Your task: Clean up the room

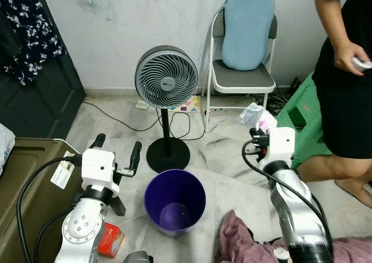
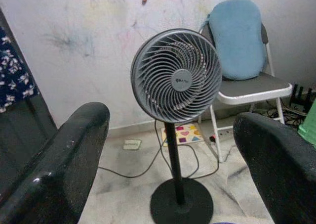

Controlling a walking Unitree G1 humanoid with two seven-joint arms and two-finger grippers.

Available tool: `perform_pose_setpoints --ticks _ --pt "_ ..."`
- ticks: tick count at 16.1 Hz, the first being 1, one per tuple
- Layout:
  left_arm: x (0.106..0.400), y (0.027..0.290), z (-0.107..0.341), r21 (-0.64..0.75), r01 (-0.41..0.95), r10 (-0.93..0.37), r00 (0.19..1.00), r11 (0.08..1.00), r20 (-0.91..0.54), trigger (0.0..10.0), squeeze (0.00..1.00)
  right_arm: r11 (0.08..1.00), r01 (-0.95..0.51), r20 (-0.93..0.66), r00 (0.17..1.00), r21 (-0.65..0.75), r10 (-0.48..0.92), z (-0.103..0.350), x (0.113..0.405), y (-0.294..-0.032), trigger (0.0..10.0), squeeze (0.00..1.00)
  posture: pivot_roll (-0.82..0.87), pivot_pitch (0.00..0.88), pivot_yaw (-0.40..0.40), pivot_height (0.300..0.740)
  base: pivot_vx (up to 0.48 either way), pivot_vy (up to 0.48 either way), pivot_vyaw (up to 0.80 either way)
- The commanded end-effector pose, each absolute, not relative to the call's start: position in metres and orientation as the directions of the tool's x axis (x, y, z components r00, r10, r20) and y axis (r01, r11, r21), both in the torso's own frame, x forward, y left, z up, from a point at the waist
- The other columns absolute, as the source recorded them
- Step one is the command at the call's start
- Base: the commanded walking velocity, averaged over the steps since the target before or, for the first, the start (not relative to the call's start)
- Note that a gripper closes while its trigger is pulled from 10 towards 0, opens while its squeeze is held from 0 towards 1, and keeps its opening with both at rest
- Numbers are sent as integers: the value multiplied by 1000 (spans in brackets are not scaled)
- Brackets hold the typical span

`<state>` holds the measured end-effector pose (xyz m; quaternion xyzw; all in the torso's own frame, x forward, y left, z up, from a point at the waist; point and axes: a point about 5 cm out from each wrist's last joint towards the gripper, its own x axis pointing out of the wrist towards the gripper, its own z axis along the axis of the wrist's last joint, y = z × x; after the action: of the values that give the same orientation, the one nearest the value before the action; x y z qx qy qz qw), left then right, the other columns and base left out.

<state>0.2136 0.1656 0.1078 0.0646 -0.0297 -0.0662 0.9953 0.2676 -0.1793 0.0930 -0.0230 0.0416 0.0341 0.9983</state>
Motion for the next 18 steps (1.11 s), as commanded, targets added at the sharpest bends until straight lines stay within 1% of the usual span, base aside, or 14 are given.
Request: perform_pose_setpoints --ticks 1,2,3,4,5,7,9,12,13,14,18 --pt "212 168 111 149 127 -137 989 981 57 10000 0 998 -38 -89 995 -56 33 95 262 -187 10000 0 12 0 -12 740 0 0 0" --pt "211 172 112 151 118 -128 990 981 58 10000 0 996 19 -139 990 -86 -31 90 234 -204 10000 0 -4 0 -11 740 0 0 0" --pt "211 173 115 146 111 -121 991 983 62 10000 0 993 40 -175 983 -114 -60 86 213 -214 10000 0 -25 0 -1 740 0 0 0" --pt "212 172 117 135 105 -114 991 985 65 10000 0 991 38 -191 980 -129 -62 85 203 -217 10000 0 -40 0 8 740 0 0 0" --pt "209 168 121 74 91 -96 993 993 65 10000 0 990 32 -191 980 -134 -57 86 199 -217 10000 0 -57 0 18 740 0 0 0" --pt "194 162 125 52 113 -116 992 992 58 10000 0 990 44 -177 982 -135 -68 90 202 -217 10000 0 -53 0 17 740 0 0 0" --pt "192 164 118 62 104 -106 994 993 37 10000 0 991 27 -185 981 -128 -51 90 203 -211 10000 0 -46 0 14 740 0 0 0" --pt "206 161 124 71 116 -120 991 991 62 10000 0 992 -9 -179 984 -123 -13 94 210 -202 10000 0 -45 0 18 740 0 0 0" --pt "207 161 125 71 117 -121 991 991 62 10000 0 992 -13 -178 984 -123 -10 94 210 -201 10000 0 -44 0 17 740 0 0 0" --pt "208 161 128 75 114 -119 991 991 63 10000 0 990 -46 -171 985 -133 22 96 214 -197 10000 0 -38 0 12 740 0 0 0" --pt "205 164 128 87 104 -110 992 991 59 10000 0 988 -72 -169 984 -139 48 98 221 -191 10000 0 -28 0 2 740 0 0 800"
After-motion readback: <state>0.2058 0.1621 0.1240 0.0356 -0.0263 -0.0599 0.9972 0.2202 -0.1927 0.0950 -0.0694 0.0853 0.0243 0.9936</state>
